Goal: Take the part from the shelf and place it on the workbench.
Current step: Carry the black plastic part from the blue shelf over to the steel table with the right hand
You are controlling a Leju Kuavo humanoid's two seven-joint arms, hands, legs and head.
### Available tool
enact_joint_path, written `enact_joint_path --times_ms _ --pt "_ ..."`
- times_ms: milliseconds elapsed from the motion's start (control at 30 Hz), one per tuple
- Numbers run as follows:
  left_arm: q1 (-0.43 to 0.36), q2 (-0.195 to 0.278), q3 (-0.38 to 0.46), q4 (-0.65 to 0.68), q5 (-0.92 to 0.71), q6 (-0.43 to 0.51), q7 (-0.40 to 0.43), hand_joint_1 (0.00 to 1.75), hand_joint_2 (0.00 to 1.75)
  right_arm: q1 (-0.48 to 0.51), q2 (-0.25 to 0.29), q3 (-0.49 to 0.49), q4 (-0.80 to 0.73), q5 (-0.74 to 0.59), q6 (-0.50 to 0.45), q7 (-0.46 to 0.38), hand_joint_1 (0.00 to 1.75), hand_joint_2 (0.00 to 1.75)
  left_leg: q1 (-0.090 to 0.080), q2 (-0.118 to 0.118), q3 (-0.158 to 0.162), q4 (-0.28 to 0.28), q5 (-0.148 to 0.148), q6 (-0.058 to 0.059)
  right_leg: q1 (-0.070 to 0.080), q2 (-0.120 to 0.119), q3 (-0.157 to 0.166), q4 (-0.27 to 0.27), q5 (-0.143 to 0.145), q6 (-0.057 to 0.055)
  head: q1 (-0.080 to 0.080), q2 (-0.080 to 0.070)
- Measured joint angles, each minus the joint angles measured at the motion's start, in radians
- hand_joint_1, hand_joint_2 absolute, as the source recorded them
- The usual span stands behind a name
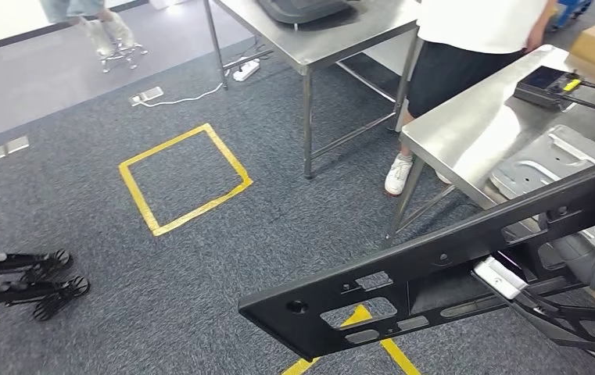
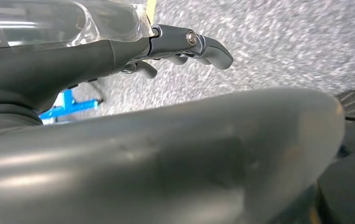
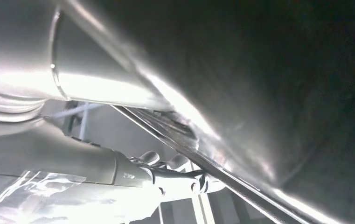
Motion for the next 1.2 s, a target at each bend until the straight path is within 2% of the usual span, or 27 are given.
enact_joint_path --times_ms 33,100,133,200,233,267,300,333,367,400,467,500,533,600,633,700,767,800,833,867,900,933,1000,1067,1133,1167,1200 --pt "0.000 0.000 0.000 0.000 0.000 0.000 -0.001 0.00 0.00 -0.002 0.000 0.000 0.000 0.000 0.002 0.000 0.00 0.00 -0.002 -0.016 0.010 -0.026 0.007 0.002 -0.003 0.011 -0.005 0.000 0.004 0.005 0.000 0.000" --pt "0.000 -0.001 0.000 0.000 0.000 0.000 -0.003 0.00 0.00 -0.004 0.000 0.001 0.000 0.000 0.005 0.000 0.00 0.00 -0.004 -0.002 0.012 -0.040 0.010 0.003 -0.008 0.034 -0.016 -0.003 0.012 0.019 0.000 0.000" --pt "-0.001 -0.001 0.000 0.000 0.001 0.000 -0.005 0.00 0.00 -0.005 -0.001 0.002 0.000 0.000 0.006 0.000 0.00 0.00 -0.004 0.011 0.013 -0.046 0.015 0.005 -0.009 0.025 -0.021 0.001 0.009 0.024 0.001 0.000" --pt "-0.002 -0.002 0.000 0.000 0.003 0.004 -0.012 0.00 0.00 -0.009 -0.002 0.002 0.000 0.000 0.007 0.001 0.00 0.00 -0.001 0.037 0.013 -0.058 0.025 0.011 -0.005 -0.026 -0.047 0.058 -0.032 0.029 0.002 0.000" --pt "-0.002 -0.002 0.000 0.000 0.005 0.008 -0.015 0.00 0.00 -0.010 -0.003 0.002 0.000 0.000 0.008 0.001 0.00 0.00 -0.002 0.050 0.012 -0.060 0.027 0.013 -0.003 -0.057 -0.071 0.120 -0.069 0.030 0.002 0.000" --pt "0.000 -0.002 0.000 0.000 0.006 0.013 -0.017 0.00 0.00 -0.011 -0.002 0.003 0.000 0.000 0.008 0.002 0.00 0.00 -0.002 0.063 0.011 -0.060 0.027 0.014 -0.003 -0.072 -0.100 0.192 -0.105 0.033 0.003 0.000" --pt "0.001 -0.002 0.000 0.000 0.007 0.017 -0.018 0.00 0.00 -0.011 -0.002 0.005 0.000 0.000 0.009 0.002 0.00 0.00 -0.003 0.077 0.010 -0.059 0.028 0.015 -0.003 -0.079 -0.124 0.254 -0.131 0.036 0.003 0.000" --pt "0.003 -0.002 0.000 0.000 0.007 0.018 -0.018 0.00 0.00 -0.011 -0.002 0.007 0.000 0.000 0.009 0.002 0.00 0.00 -0.003 0.090 0.009 -0.059 0.027 0.015 -0.003 -0.082 -0.134 0.287 -0.138 0.039 0.003 0.000" --pt "0.003 -0.002 0.000 0.000 0.007 0.018 -0.019 0.00 0.00 -0.011 -0.002 0.009 0.000 0.000 0.009 0.002 0.00 0.00 -0.002 0.104 0.008 -0.058 0.027 0.015 -0.004 -0.085 -0.125 0.281 -0.127 0.042 0.003 0.000" --pt "0.003 -0.003 0.000 0.000 0.007 0.018 -0.020 0.00 0.00 -0.012 -0.002 0.010 0.000 -0.001 0.009 0.002 0.00 0.00 -0.001 0.117 0.009 -0.057 0.026 0.013 -0.005 -0.092 -0.096 0.232 -0.099 0.046 0.003 0.000" --pt "0.001 -0.003 0.000 0.000 0.007 0.018 -0.029 0.00 0.00 -0.016 -0.002 0.011 0.000 -0.002 0.009 0.002 0.00 0.00 -0.003 0.140 0.009 -0.051 0.021 0.007 -0.004 -0.132 -0.014 0.084 -0.039 0.052 0.003 0.000" --pt "-0.001 -0.003 0.000 0.000 0.007 0.018 -0.034 0.00 0.00 -0.018 -0.002 0.011 0.000 -0.003 0.009 0.002 0.00 0.00 -0.005 0.150 0.009 -0.047 0.018 0.002 -0.003 -0.148 0.014 0.028 -0.022 0.048 0.003 0.000" --pt "-0.001 -0.002 0.000 0.000 0.007 0.018 -0.039 0.00 0.00 -0.020 -0.001 0.011 0.000 -0.003 0.009 0.002 0.00 0.00 -0.009 0.159 0.009 -0.045 0.016 -0.002 -0.001 -0.157 0.027 -0.001 -0.016 0.042 0.003 0.000" --pt "-0.002 -0.002 0.000 0.000 0.010 0.018 -0.043 0.00 0.00 -0.022 -0.001 0.013 0.000 -0.004 0.009 0.003 0.00 0.00 -0.011 0.177 0.009 -0.042 0.014 -0.005 0.001 -0.140 0.022 -0.007 -0.014 0.023 0.002 0.000" --pt "-0.003 -0.002 0.000 0.000 0.013 0.018 -0.044 0.00 0.00 -0.025 -0.001 0.015 0.000 -0.004 0.009 0.003 0.00 0.00 -0.009 0.175 0.008 -0.038 0.008 -0.009 0.001 -0.130 0.019 -0.007 -0.012 0.017 0.002 0.000" --pt "-0.004 -0.002 0.000 0.000 0.017 0.018 -0.045 0.00 0.00 -0.036 0.000 0.020 0.000 -0.003 0.009 0.002 0.00 0.00 -0.003 0.141 -0.015 0.017 -0.034 -0.021 -0.001 -0.111 0.014 -0.008 -0.005 0.005 0.001 0.000" --pt "-0.003 -0.002 0.000 0.000 0.018 0.018 -0.046 0.00 0.00 -0.047 0.000 0.026 0.000 -0.001 0.013 0.002 0.00 0.00 0.001 0.100 -0.073 0.153 -0.107 -0.030 -0.001 -0.094 0.007 -0.008 0.000 -0.003 0.001 0.000" --pt "-0.002 -0.002 0.000 0.000 0.015 0.018 -0.048 0.00 0.00 -0.050 0.001 0.029 0.000 -0.001 0.017 0.004 0.00 0.00 0.002 0.093 -0.105 0.226 -0.135 -0.030 -0.001 -0.084 0.005 -0.008 0.002 -0.005 0.001 0.000" --pt "-0.001 -0.003 0.000 0.000 0.011 0.018 -0.049 0.00 0.00 -0.052 0.001 0.032 0.000 -0.004 0.023 0.005 0.00 0.00 0.002 0.089 -0.126 0.272 -0.147 -0.029 0.000 -0.073 0.003 -0.008 0.004 -0.007 0.001 0.000" --pt "0.000 -0.003 0.000 0.000 0.006 0.018 -0.051 0.00 0.00 -0.053 0.001 0.034 0.000 -0.012 0.028 0.007 0.00 0.00 0.002 0.087 -0.129 0.280 -0.138 -0.026 0.000 -0.060 0.002 -0.008 0.005 -0.007 0.001 0.000" --pt "0.000 -0.003 0.000 0.000 0.000 0.018 -0.053 0.00 0.00 -0.053 0.000 0.033 0.000 -0.025 0.032 0.010 0.00 0.00 0.002 0.082 -0.111 0.243 -0.111 -0.021 0.001 -0.047 0.002 -0.007 0.006 -0.007 0.001 0.000" --pt "0.000 -0.003 0.000 0.000 -0.005 0.018 -0.054 0.00 0.00 -0.053 -0.003 0.031 0.000 -0.041 0.036 0.012 0.00 0.00 0.002 0.069 -0.078 0.172 -0.072 -0.015 0.000 -0.035 0.003 -0.008 0.007 -0.006 0.001 0.000" --pt "-0.001 -0.003 -0.001 0.000 -0.016 0.018 -0.056 0.00 0.00 -0.051 -0.012 0.019 0.000 -0.080 0.042 0.017 0.00 0.00 0.003 0.013 -0.012 0.024 -0.010 -0.002 0.000 -0.012 -0.001 -0.007 0.010 0.000 0.002 0.000" --pt "-0.001 -0.004 -0.004 0.000 -0.028 0.018 -0.058 0.00 0.00 -0.044 -0.025 -0.001 0.000 -0.119 0.047 0.021 0.00 0.00 0.000 -0.015 0.014 -0.036 0.008 0.000 -0.004 0.011 -0.010 -0.006 0.017 0.010 0.002 0.000" --pt "-0.001 -0.009 -0.010 0.000 -0.036 0.017 -0.057 0.00 0.00 -0.035 -0.038 -0.022 0.000 -0.146 0.049 0.023 0.00 0.00 -0.003 0.011 0.015 -0.043 0.013 0.000 -0.010 0.032 -0.019 -0.006 0.022 0.021 0.002 0.000" --pt "-0.002 -0.012 -0.013 0.000 -0.037 0.017 -0.056 0.00 0.00 -0.032 -0.044 -0.033 0.000 -0.154 0.050 0.023 0.00 0.00 -0.002 0.024 0.015 -0.046 0.016 0.003 -0.009 0.020 -0.025 0.004 0.013 0.025 0.003 0.000" --pt "-0.003 -0.014 -0.016 0.000 -0.037 0.019 -0.055 0.00 0.00 -0.029 -0.051 -0.043 0.000 -0.159 0.050 0.023 0.00 0.00 -0.001 0.038 0.015 -0.050 0.020 0.005 -0.007 -0.004 -0.037 0.033 -0.008 0.028 0.003 0.000"
